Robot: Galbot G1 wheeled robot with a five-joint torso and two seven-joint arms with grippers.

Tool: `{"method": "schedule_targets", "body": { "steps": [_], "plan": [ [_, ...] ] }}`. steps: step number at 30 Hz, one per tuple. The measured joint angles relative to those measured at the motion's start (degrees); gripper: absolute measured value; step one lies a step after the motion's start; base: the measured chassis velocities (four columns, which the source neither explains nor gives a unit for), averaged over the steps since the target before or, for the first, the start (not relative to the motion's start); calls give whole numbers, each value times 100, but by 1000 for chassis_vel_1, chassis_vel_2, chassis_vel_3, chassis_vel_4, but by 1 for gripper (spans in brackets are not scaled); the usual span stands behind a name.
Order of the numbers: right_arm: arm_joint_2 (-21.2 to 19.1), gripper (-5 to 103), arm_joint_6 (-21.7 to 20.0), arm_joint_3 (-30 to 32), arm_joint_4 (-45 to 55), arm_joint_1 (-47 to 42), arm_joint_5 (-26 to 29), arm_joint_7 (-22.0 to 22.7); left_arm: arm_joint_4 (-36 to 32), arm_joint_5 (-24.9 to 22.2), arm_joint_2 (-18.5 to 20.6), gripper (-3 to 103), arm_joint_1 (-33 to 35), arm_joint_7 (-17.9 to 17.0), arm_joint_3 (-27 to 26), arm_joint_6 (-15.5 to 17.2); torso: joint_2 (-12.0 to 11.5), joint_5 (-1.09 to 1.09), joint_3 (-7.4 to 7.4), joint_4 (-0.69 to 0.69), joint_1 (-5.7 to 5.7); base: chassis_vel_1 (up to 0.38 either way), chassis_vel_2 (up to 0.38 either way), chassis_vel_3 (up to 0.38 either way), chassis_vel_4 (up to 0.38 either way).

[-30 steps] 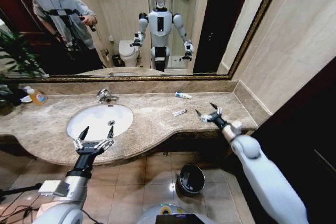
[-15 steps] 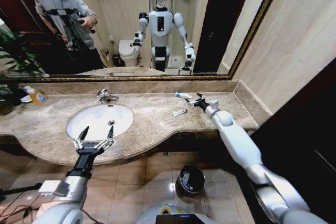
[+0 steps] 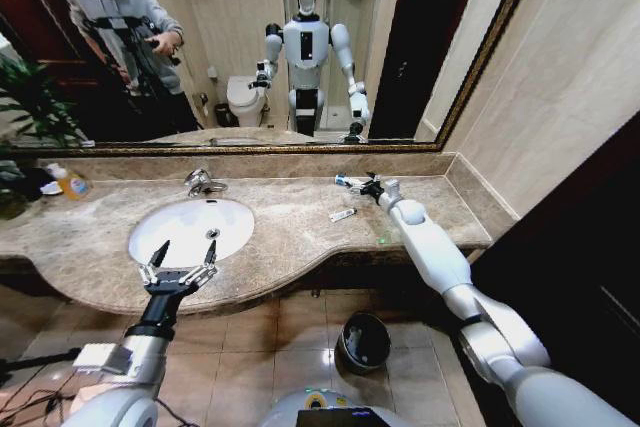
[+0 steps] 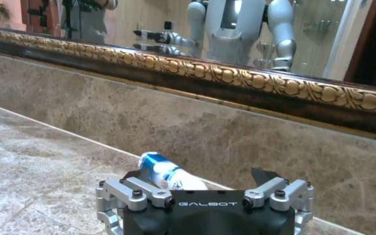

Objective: Pick up the trash from the sink and place it in the trash bin.

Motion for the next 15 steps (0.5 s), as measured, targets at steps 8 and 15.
{"method": "schedule_targets", "body": {
  "steps": [8, 15],
  "plan": [
    [153, 100, 68, 8, -674, 355, -2, -217, 0, 0, 0, 100, 0, 0, 0, 0, 1, -1, 0, 2, 0, 0, 0, 0, 0],
    [367, 100, 135, -57, -1107, 675, -49, -390, 0, 0, 0, 100, 0, 0, 0, 0, 1, -3, 0, 4, 0, 0, 0, 0, 0]
  ]
}}
